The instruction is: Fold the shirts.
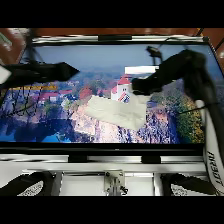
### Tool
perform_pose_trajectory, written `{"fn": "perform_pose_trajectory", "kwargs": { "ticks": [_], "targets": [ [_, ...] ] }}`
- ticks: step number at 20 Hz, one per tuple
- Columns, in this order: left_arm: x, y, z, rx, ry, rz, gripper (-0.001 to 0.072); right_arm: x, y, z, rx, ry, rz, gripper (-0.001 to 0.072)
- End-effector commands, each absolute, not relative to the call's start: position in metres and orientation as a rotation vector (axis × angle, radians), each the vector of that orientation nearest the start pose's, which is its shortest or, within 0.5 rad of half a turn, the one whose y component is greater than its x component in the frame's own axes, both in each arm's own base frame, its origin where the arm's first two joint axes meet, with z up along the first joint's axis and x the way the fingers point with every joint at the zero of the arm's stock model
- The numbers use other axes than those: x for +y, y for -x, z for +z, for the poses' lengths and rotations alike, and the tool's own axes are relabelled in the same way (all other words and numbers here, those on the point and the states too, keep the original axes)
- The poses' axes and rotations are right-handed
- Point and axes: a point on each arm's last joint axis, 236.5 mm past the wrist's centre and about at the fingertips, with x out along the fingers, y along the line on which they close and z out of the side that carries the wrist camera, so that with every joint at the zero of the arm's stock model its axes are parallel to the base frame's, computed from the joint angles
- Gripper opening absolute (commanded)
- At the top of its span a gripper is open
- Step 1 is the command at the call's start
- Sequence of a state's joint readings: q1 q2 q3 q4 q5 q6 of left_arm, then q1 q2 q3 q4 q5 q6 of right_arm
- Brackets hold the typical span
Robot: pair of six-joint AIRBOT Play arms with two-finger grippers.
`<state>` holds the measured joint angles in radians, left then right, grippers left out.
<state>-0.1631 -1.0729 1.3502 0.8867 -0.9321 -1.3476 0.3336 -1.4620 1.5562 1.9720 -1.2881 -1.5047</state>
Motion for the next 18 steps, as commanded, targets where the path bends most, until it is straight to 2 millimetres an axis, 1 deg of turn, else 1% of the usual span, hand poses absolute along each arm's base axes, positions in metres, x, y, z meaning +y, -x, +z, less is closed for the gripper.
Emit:
{"fn": "perform_pose_trajectory", "kwargs": {
  "ticks": [1,2,3,4,5,6,7,8,9,10,11,12,13,15,16,17,18],
  "targets": [
    [-0.117,-0.363,0.302,0.47,0.266,-0.463,0.0037,0.325,-0.407,0.033,1.202,-0.209,0.606,0.0063],
    [-0.109,-0.352,0.312,0.446,0.259,-0.447,0.0037,0.348,-0.405,0.013,1.219,-0.237,0.62,0.0063],
    [-0.104,-0.343,0.317,0.438,0.253,-0.439,0.0038,0.365,-0.403,-0.005,1.242,-0.275,0.622,0.0063],
    [-0.102,-0.334,0.318,0.446,0.245,-0.439,0.0038,0.381,-0.401,-0.021,1.265,-0.331,0.622,0.0084],
    [-0.103,-0.326,0.315,0.469,0.236,-0.445,0.0037,0.394,-0.402,-0.031,1.277,-0.403,0.62,0.0244],
    [-0.105,-0.32,0.31,0.496,0.229,-0.455,0.0038,0.407,-0.404,-0.033,1.281,-0.491,0.623,0.0512],
    [-0.107,-0.316,0.305,0.525,0.224,-0.465,0.0037,0.414,-0.409,-0.03,1.275,-0.564,0.621,0.0575],
    [-0.107,-0.314,0.3,0.545,0.224,-0.469,0.0038,0.411,-0.413,-0.027,1.267,-0.581,0.618,0.0575],
    [-0.107,-0.315,0.295,0.554,0.227,-0.468,0.0037,0.402,-0.415,-0.025,1.269,-0.56,0.616,0.0575],
    [-0.107,-0.316,0.292,0.562,0.23,-0.466,0.0038,0.387,-0.416,-0.023,1.285,-0.52,0.612,0.0575],
    [-0.107,-0.318,0.286,0.571,0.236,-0.463,0.0038,0.367,-0.415,-0.023,1.311,-0.467,0.603,0.0575],
    [-0.107,-0.319,0.28,0.584,0.24,-0.461,0.0038,0.338,-0.413,-0.025,1.349,-0.394,0.581,0.0575],
    [-0.106,-0.319,0.274,0.597,0.244,-0.46,0.0037,0.306,-0.411,-0.027,1.392,-0.322,0.541,0.0575],
    [-0.107,-0.319,0.266,0.615,0.25,-0.458,0.0038,0.224,-0.409,-0.03,1.484,-0.189,0.405,0.0575],
    [-0.106,-0.32,0.266,0.614,0.25,-0.458,0.0038,0.188,-0.406,-0.03,1.529,-0.161,0.339,0.0575],
    [-0.106,-0.32,0.268,0.607,0.25,-0.456,0.0038,0.156,-0.398,-0.032,1.589,-0.166,0.281,0.0575],
    [-0.106,-0.322,0.269,0.6,0.252,-0.454,0.0038,0.135,-0.387,-0.036,1.649,-0.202,0.246,0.0575]
  ]
}}
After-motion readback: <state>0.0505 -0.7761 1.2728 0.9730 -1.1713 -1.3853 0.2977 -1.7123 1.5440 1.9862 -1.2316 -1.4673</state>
